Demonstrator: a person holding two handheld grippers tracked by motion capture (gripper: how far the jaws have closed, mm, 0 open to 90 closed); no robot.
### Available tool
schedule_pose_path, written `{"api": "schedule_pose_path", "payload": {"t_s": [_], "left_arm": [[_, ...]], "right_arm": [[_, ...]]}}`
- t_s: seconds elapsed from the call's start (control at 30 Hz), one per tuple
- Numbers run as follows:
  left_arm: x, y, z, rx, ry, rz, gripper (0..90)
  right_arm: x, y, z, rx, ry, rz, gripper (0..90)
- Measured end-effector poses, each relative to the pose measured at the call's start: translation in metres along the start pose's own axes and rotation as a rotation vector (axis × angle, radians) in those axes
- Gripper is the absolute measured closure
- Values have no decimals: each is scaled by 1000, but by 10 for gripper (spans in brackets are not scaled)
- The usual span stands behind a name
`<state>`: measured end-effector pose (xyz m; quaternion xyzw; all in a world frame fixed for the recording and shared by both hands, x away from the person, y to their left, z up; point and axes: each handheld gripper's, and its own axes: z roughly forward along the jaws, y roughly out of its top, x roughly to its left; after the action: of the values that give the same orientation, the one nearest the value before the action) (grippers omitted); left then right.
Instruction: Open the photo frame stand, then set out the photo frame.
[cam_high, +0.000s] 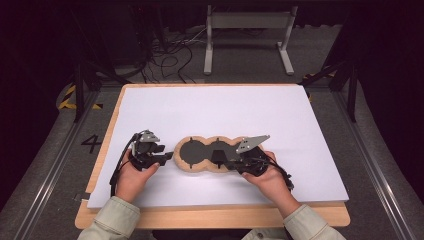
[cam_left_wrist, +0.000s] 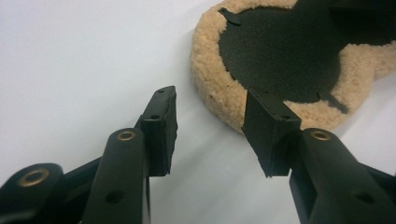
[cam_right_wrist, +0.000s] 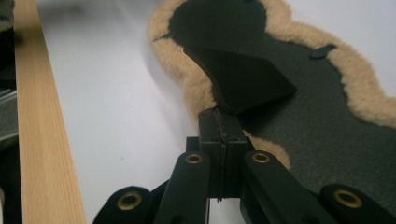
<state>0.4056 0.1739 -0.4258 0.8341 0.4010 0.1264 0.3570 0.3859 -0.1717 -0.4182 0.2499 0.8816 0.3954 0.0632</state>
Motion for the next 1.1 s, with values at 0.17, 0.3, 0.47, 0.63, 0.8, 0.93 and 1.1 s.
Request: {"api": "schedule_pose_path", "payload": {"t_s": [0.17,0.3,0.47,0.63,0.8,0.93,1.1], "left_arm": [[0,0,0,-1,3,-1,558],[0,0,0,-6,10,2,564],[1,0,-2,-9,4,-6,560],[3,-1,-4,-27,-5,-22,551],[5,-1,-9,-45,-15,-41,549],[6,-1,-11,-64,-24,-55,549],[6,-1,-12,-68,-22,-56,549]], "right_arm": [[-2,1,-3,-63,-15,19,900],[-2,0,-2,-68,-18,19,900],[0,2,-7,-44,9,0,883],[1,4,-22,-39,-22,-21,863],[-2,6,-37,-69,-57,-19,831],[-9,5,-49,-91,-86,-7,805],[-15,4,-61,-105,-112,32,767]]}}
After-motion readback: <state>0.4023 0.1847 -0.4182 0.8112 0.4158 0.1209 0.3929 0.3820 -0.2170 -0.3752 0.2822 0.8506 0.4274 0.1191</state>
